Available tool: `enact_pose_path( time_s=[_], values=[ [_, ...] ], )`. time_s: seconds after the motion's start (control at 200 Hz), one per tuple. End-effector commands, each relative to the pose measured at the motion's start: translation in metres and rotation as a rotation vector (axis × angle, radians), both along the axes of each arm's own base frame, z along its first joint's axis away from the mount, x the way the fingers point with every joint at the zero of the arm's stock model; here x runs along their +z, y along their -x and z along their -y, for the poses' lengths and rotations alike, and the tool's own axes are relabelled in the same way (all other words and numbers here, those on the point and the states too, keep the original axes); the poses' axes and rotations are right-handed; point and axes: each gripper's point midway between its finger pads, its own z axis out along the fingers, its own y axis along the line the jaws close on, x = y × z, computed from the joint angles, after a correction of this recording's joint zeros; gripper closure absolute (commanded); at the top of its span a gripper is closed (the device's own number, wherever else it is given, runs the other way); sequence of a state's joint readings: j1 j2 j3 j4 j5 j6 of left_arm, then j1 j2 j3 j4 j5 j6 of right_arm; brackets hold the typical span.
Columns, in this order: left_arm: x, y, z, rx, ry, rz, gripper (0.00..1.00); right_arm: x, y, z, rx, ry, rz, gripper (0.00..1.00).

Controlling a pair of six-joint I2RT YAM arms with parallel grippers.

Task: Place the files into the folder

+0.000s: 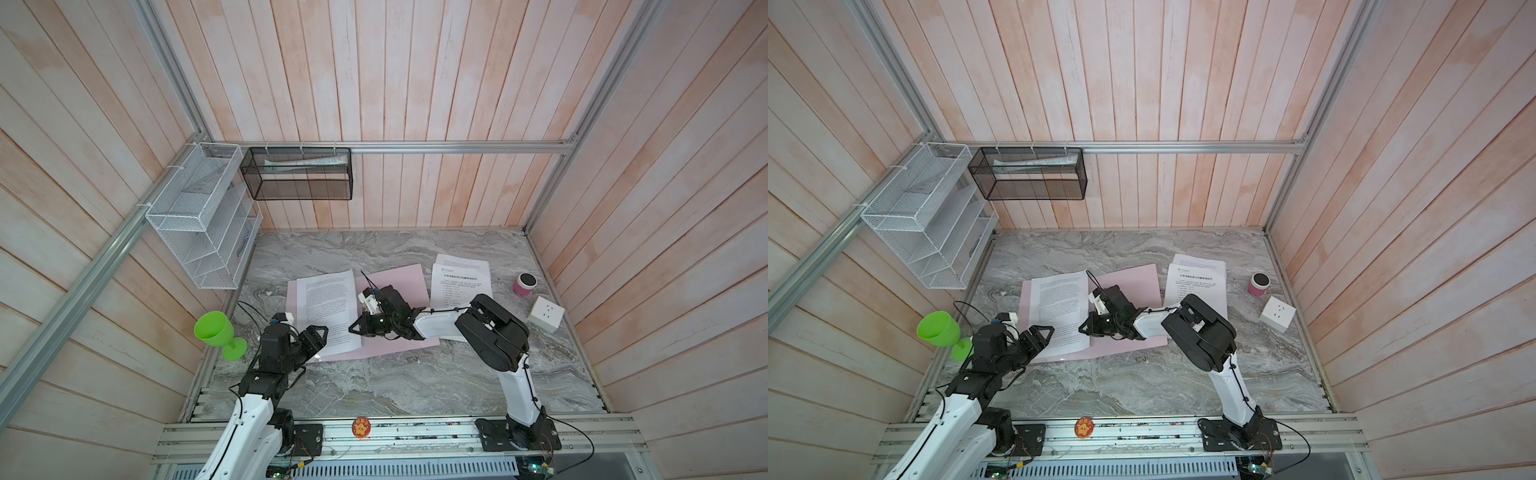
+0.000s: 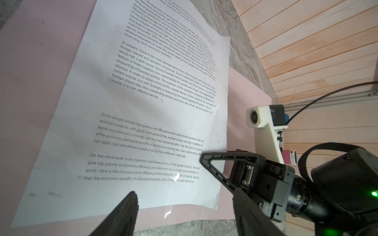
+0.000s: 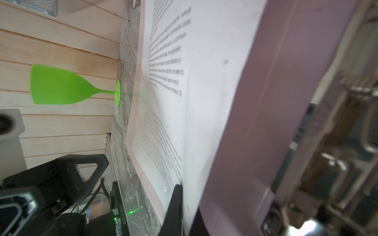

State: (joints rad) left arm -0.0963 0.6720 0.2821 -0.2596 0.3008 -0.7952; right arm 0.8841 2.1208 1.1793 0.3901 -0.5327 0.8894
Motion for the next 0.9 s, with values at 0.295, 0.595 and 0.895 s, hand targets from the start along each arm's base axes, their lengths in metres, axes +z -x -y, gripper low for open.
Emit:
enact_pose_path(
  time_s=[0.295,0.595,0.895],
  values=[
    [-0.007,0.002,-0.005,0.022,-0.016,-0.015,0.25,0.001,0.008,-0.011,-0.054,-0.008,-0.097,1.0],
    [-0.01,0.003,-0.006,0.024,-0.022,-0.019,0.25,-0.01,0.02,-0.021,-0.087,0.0,-0.173,1.0],
    [-0.013,0.004,-0.006,0.022,-0.021,-0.021,0.25,-0.012,0.021,-0.029,-0.108,0.0,-0.197,1.0]
  ],
)
